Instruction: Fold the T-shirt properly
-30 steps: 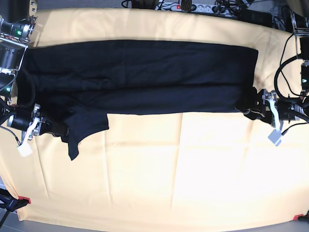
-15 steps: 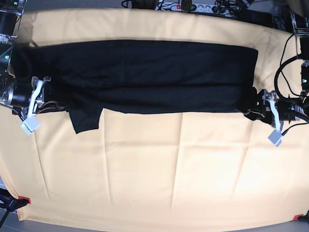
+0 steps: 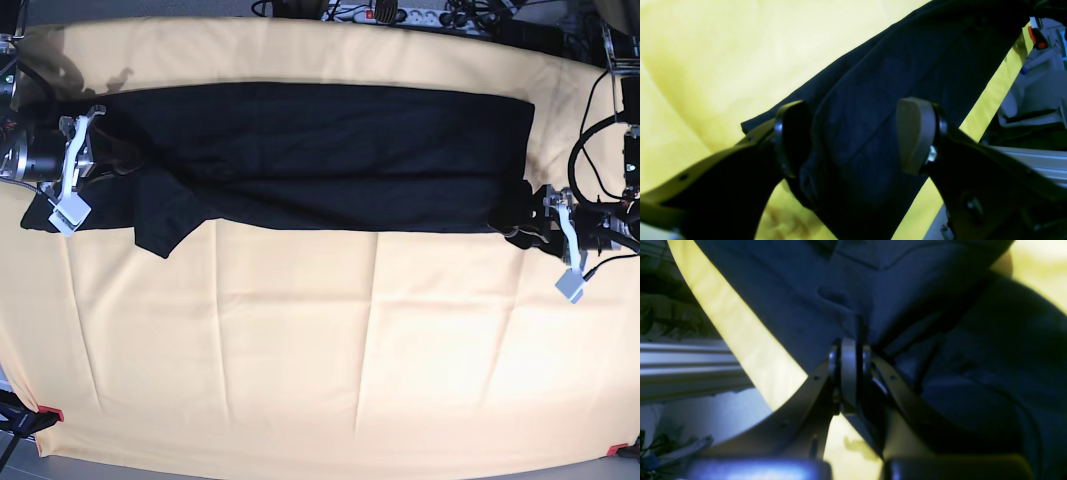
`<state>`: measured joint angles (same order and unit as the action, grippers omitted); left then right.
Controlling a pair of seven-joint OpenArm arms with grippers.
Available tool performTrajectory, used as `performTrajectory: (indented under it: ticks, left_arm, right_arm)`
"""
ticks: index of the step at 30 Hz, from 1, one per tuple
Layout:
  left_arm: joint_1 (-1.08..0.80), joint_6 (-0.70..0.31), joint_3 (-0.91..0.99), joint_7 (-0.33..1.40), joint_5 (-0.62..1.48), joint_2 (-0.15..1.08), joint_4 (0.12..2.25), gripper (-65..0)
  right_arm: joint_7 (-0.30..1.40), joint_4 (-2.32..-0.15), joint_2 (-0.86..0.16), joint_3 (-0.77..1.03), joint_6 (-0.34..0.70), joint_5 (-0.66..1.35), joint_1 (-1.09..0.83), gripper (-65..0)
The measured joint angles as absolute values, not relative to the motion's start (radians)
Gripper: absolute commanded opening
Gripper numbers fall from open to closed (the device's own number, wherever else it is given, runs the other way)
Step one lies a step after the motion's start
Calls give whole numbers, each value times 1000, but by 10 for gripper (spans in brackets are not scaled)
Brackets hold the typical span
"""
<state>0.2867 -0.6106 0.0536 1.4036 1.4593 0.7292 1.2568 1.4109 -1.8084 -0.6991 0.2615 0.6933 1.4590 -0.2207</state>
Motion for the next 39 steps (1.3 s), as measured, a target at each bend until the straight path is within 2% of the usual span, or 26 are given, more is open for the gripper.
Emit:
performTrajectory:
  ticks: [18, 24, 32, 33, 37, 38, 39]
  left_arm:
    - [319, -614, 73, 1404, 1460, 764, 1257, -223]
    - [344, -614, 99, 1406, 1460, 799, 1257, -223]
    - [347, -609, 162, 1406, 1460, 831, 1257, -223]
    - [346, -609, 173, 1407, 1459, 831, 1257, -223]
    - [346, -609, 216, 1407, 1459, 839, 1257, -223]
    - [346, -609, 225, 1407, 1459, 843, 1257, -223]
    - [346, -609, 232, 1408, 1459, 846, 1257, -223]
  right_arm:
    - [1406, -1812, -770, 258, 693, 1459, -306, -650]
    - [1403, -1814, -769, 257, 693, 1231, -368, -650]
    - [1388, -1814, -770, 257, 693, 1219, -357, -650]
    - [1388, -1814, -770, 258, 693, 1219, -355, -640]
    - [1391, -1814, -770, 261, 693, 1220, -338, -314]
    - [1392, -1814, -770, 262, 693, 1243, -335, -281]
    - [1398, -1814, -770, 262, 693, 1279, -329, -276]
